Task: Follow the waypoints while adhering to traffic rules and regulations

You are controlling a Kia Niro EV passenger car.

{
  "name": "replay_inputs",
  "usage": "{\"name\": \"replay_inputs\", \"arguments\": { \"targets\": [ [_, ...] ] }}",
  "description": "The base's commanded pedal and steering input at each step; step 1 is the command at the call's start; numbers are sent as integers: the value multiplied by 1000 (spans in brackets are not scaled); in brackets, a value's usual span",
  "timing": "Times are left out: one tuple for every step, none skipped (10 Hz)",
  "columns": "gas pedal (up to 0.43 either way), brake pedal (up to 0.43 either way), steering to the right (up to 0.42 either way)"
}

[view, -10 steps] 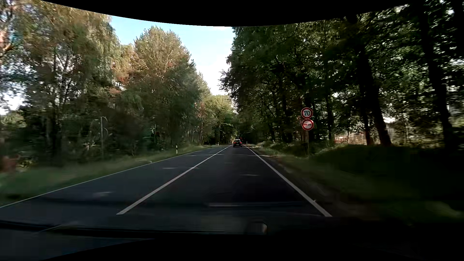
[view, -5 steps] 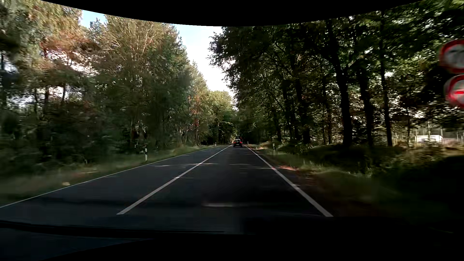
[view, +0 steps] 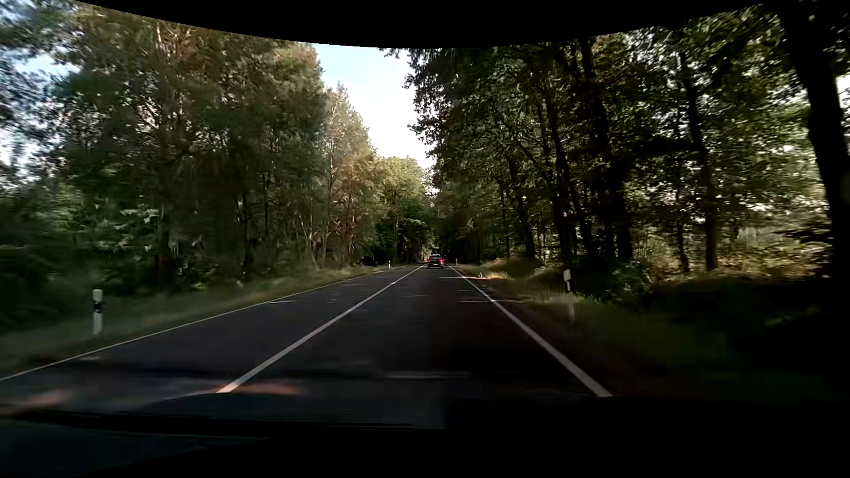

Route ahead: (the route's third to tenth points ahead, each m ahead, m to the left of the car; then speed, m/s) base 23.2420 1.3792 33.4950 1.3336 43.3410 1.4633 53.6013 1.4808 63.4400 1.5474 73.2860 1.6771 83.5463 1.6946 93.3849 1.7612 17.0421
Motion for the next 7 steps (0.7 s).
{"name": "replay_inputs", "arguments": {
  "targets": [
    [177,0,-2],
    [177,0,-3],
    [177,0,-3],
    [177,0,-2],
    [177,0,-2],
    [177,0,-2],
    [177,0,-3]
  ]
}}
